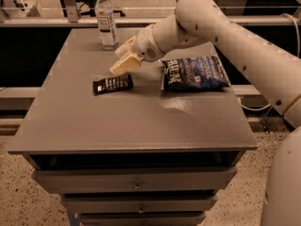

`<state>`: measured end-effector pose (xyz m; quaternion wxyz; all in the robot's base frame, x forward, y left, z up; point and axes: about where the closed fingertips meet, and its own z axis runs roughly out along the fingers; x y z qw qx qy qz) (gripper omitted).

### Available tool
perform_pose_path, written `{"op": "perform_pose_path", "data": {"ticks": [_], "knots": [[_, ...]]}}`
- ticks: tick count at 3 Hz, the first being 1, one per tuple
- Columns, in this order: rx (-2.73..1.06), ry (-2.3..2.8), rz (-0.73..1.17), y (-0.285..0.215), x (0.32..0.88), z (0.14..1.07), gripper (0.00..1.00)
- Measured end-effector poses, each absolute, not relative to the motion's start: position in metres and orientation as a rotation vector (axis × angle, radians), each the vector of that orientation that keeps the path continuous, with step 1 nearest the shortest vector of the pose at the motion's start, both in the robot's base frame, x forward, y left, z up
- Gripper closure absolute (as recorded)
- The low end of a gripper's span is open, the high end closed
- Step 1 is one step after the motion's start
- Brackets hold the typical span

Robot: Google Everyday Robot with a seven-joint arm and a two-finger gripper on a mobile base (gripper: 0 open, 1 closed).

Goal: Move rxbar chocolate near blue plastic bottle

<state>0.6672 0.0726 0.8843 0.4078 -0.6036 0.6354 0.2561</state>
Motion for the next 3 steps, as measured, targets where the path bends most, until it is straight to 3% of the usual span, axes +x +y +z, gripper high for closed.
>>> {"op": "perform_pose_path", "data": {"ticks": [1,3], "knots": [[-1.531,1.632,0.675,0.071,0.672,0.88,0.0],[-1.632,1.684,0.747,0.077,0.666,0.853,0.0]]}}
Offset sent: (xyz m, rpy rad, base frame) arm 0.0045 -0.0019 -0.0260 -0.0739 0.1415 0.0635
